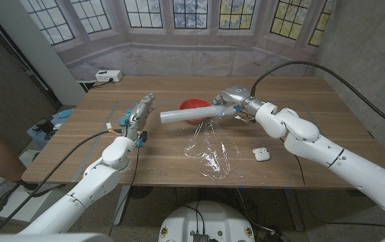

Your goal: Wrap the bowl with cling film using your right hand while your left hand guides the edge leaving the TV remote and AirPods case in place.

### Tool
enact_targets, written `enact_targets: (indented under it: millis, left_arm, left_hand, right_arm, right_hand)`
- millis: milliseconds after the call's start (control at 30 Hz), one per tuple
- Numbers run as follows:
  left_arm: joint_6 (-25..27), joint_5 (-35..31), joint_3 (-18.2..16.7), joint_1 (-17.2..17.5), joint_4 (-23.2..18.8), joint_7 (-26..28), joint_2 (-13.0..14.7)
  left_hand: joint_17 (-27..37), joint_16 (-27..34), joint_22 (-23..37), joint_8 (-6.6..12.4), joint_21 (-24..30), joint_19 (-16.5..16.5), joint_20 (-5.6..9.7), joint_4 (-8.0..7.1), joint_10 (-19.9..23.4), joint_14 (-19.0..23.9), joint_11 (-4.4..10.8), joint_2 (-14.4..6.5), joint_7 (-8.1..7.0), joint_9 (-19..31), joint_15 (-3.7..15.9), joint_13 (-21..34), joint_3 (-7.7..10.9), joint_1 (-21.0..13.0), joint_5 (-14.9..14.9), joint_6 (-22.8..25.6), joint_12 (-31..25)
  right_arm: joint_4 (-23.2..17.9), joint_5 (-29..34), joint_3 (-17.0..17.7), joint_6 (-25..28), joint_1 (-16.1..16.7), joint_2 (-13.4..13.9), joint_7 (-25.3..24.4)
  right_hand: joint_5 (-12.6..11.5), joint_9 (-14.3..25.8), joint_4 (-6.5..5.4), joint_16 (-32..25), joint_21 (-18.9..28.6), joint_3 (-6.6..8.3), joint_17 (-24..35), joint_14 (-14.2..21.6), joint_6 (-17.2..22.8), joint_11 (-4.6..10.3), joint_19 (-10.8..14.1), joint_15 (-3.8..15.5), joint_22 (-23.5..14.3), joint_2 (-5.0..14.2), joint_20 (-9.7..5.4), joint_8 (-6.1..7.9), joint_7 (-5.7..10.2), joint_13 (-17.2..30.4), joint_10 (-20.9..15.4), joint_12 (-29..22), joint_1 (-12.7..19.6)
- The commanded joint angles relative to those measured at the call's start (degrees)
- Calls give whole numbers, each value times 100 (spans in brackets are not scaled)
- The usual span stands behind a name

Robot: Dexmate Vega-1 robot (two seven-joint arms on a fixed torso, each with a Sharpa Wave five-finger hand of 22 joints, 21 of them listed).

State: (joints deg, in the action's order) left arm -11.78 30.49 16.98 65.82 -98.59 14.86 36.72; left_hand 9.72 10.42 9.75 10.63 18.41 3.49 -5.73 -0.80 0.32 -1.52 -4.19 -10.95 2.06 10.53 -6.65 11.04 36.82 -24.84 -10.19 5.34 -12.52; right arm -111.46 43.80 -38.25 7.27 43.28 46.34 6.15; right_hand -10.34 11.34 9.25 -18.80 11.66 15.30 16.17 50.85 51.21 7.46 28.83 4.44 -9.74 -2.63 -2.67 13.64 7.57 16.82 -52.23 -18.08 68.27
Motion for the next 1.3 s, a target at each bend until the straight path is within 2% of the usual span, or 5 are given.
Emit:
enact_targets:
  millis: [33,500,967,1167,1300]
  left_arm:
    - [95,-15,-162,380,-403,177,152]
    - [25,120,-260,700,-560,161,127]
    - [43,313,-247,788,-600,3,105]
    - [57,377,-171,764,-621,-72,62]
    - [76,454,-96,731,-622,-140,11]
  left_hand:
    - [21,41,15,53,-16,43,8,-25,70,62,-24,-6,-1,9,-16,17,-10,-46,-22,91,-35]
    - [18,46,16,54,-30,96,-4,-13,130,102,-60,4,8,10,-23,19,-16,-53,-21,124,-51]
    - [9,51,19,53,-40,183,-70,20,188,172,-83,40,35,11,-39,23,-29,-64,-21,160,-63]
    - [-2,75,26,56,-7,419,-99,144,307,357,-97,84,104,9,-29,27,-21,-132,-37,226,-91]
    - [-1,106,46,59,56,725,-160,339,486,623,-120,123,142,5,-25,31,-4,-254,-60,308,-131]
  right_arm:
    - [55,-90,15,34,-94,-26,6]
    - [290,-112,-133,-56,-361,-226,-13]
    - [505,-148,-267,-52,-560,-390,-23]
    - [527,-179,-281,-15,-611,-431,-41]
    - [533,-177,-294,6,-636,-443,-60]
  right_hand:
    - [-46,14,-11,12,-19,-6,27,304,736,366,34,949,-27,537,-770,14,406,66,-396,-22,540]
    - [-46,15,-8,32,-16,-13,37,317,765,367,53,949,-27,552,-776,8,407,85,-419,-6,568]
    - [-38,19,-18,49,-14,-31,53,353,776,366,72,949,-28,593,-795,-10,408,116,-440,21,585]
    - [-33,19,-12,63,-15,-48,63,369,777,367,81,949,-28,601,-801,-24,410,134,-453,41,604]
    - [-32,19,-12,72,-16,-52,63,368,776,368,82,949,-28,606,-801,-28,410,134,-454,52,609]
